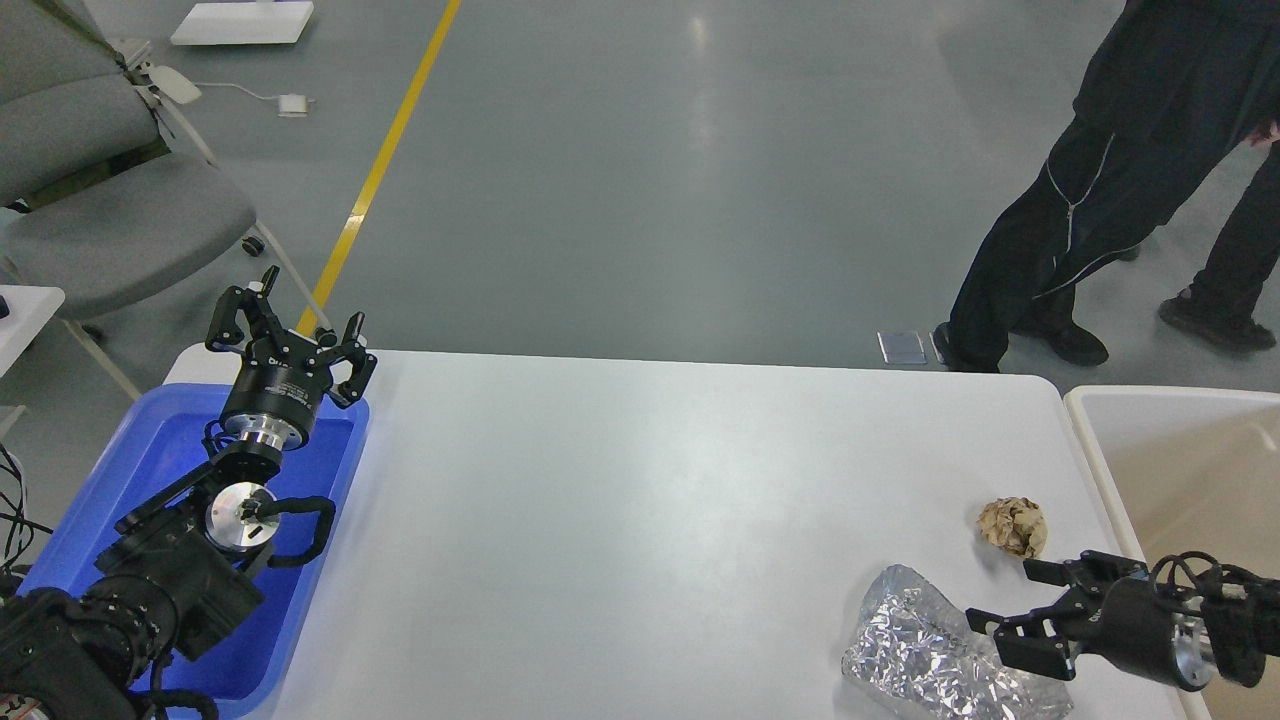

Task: Tidy desktop
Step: 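Lower the open right gripper toward the silver foil wrapper, then close the right gripper on the silver foil wrapper, then lift the foil wrapper and carry it over the white bin, then release the foil wrapper into the white bin with the right gripper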

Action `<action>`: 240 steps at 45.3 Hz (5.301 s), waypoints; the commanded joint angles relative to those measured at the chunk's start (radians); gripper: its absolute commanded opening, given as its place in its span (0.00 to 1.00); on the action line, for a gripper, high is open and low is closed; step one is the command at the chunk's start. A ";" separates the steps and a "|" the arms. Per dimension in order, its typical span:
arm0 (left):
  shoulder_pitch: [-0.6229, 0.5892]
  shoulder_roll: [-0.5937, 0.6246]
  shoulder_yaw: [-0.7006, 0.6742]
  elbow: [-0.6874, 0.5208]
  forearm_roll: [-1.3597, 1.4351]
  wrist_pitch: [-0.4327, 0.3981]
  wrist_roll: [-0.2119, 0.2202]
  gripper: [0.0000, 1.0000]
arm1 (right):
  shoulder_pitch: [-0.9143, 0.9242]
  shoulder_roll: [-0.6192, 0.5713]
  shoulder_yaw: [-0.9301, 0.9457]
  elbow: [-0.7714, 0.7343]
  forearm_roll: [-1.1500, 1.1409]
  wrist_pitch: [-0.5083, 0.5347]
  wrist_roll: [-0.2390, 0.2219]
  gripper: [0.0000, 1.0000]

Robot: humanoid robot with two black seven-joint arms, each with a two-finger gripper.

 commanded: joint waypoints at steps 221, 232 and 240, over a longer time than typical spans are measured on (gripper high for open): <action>-0.001 0.003 0.005 0.000 0.000 0.001 0.000 1.00 | -0.171 0.458 0.107 -1.256 1.648 0.415 -0.159 0.00; -0.001 0.003 0.005 0.000 0.000 0.001 0.000 1.00 | -0.182 0.479 0.130 -1.256 1.655 0.370 -0.170 0.00; 0.001 0.003 0.005 0.000 0.000 0.001 0.000 1.00 | -0.182 0.481 0.140 -1.256 1.659 0.353 -0.170 0.00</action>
